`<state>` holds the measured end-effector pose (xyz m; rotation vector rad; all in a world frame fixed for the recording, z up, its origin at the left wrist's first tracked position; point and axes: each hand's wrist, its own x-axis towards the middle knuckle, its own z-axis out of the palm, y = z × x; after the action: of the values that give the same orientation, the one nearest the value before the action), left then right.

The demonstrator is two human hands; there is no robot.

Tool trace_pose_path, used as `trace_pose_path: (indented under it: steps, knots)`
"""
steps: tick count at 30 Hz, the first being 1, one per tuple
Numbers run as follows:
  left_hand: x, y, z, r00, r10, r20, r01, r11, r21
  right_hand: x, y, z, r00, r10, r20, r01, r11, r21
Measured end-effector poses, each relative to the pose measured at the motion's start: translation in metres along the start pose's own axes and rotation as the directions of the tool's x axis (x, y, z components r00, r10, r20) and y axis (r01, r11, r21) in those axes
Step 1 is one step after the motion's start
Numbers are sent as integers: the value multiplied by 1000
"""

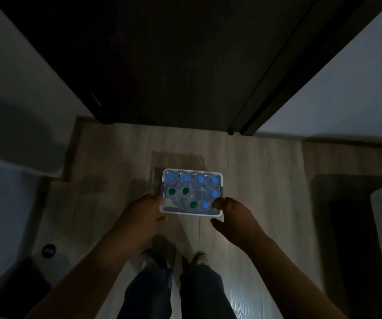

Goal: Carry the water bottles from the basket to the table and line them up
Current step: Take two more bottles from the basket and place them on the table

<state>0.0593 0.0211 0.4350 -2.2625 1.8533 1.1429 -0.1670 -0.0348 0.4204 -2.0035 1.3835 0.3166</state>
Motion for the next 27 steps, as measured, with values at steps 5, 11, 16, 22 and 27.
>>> trace_pose_path:
  steps: [5, 11, 16, 22, 27]
  knots:
    - [60, -38, 52, 999, 14, 47, -12, 999, -33, 60, 24, 51, 1000, -6, 4, 6, 1000, 26]
    - [135, -83, 131, 1000, -9, 22, 10, 999, -46, 139, 60, 123, 1000, -16, -27, 18, 997, 75]
    - [199, -118, 199, 999, -17, -51, 13, 997, -70, 210, 89, 183, 997, -26, -68, 31, 997, 76]
    - [258, -147, 251, 999, 2, -53, -5, 998, -59, 265, 108, 230, 997, -41, -68, 44, 998, 41]
    - [277, -156, 267, 996, 10, -83, -13, 999, -38, 282, 112, 247, 995, -75, -72, 80, 994, 68]
